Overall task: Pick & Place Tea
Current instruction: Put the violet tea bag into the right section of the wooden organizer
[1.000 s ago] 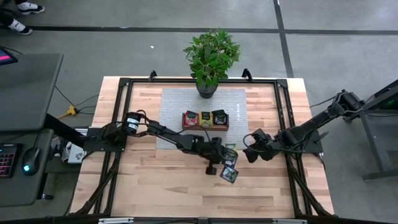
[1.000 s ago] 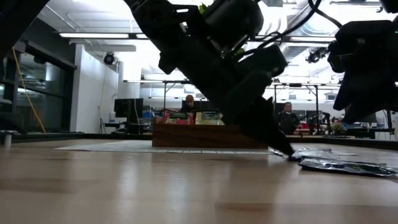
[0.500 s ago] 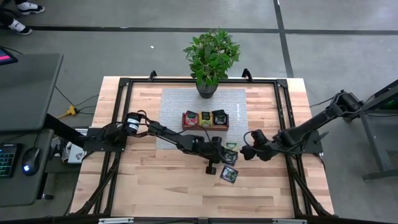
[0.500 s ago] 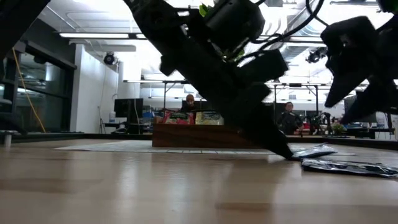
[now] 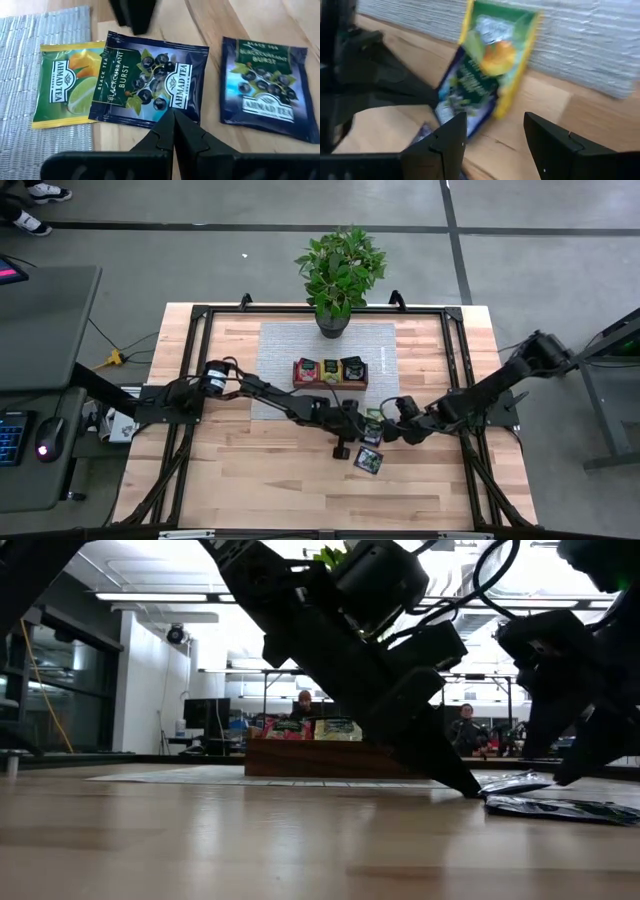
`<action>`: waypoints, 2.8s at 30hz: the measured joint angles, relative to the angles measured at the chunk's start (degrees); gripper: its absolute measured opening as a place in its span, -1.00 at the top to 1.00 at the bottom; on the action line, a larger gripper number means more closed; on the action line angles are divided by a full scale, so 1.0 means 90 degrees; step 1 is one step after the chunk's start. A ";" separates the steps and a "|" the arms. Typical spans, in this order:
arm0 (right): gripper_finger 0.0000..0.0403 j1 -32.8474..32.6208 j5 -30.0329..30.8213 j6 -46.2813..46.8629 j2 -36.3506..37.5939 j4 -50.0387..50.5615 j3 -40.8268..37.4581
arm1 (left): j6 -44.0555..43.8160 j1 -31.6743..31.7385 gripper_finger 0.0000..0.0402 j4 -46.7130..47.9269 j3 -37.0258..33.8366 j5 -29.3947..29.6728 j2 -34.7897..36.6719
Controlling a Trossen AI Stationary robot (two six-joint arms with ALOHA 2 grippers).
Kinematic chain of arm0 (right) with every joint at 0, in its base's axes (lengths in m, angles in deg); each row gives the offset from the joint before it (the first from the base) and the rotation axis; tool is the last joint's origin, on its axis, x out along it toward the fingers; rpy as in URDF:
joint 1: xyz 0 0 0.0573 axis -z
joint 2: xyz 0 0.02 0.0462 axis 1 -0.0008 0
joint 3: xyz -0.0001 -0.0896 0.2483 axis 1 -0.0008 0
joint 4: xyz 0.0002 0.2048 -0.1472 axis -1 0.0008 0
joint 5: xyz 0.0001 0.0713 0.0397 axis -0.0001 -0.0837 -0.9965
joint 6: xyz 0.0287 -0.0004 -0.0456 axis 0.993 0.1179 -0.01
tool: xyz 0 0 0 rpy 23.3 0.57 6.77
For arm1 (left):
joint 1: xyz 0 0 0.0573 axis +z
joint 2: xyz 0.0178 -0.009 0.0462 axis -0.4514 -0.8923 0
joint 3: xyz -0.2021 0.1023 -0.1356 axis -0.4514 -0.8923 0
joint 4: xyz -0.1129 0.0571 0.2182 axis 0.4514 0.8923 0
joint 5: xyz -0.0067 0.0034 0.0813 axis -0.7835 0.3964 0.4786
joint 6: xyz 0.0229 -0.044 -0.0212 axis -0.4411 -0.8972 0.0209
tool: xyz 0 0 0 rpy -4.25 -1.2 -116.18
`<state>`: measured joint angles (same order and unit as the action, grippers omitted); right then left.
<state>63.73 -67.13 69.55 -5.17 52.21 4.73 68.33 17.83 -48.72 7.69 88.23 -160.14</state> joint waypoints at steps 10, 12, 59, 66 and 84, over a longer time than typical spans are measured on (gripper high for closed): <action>0.04 0.0063 0.0158 -0.0007 -0.0292 -0.0589 0.0002 | -0.0097 0.0001 1.00 -0.0014 -0.0007 -0.0042 -0.0008; 0.04 0.0139 0.0175 -0.0007 -0.0299 -0.0587 0.0000 | -0.0097 0.0001 1.00 -0.0014 -0.0007 -0.0039 -0.0008; 1.00 0.0407 -0.0669 -0.0875 -0.0301 -0.0458 0.0000 | 0.0266 0.0006 1.00 0.1681 0.1048 -0.1222 -0.0066; 1.00 0.0409 -0.0758 -0.0990 -0.0304 -0.0262 -0.0002 | 0.1475 -0.0004 1.00 0.4576 0.2814 -0.0417 -0.0068; 1.00 -0.0157 -0.0234 -0.1013 -0.0304 0.0046 0.0000 | 0.2146 0.0061 1.00 0.6758 0.3152 0.1574 0.2252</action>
<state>62.32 -69.24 60.44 -7.91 52.63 4.73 87.64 18.38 12.10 36.06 102.40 -139.86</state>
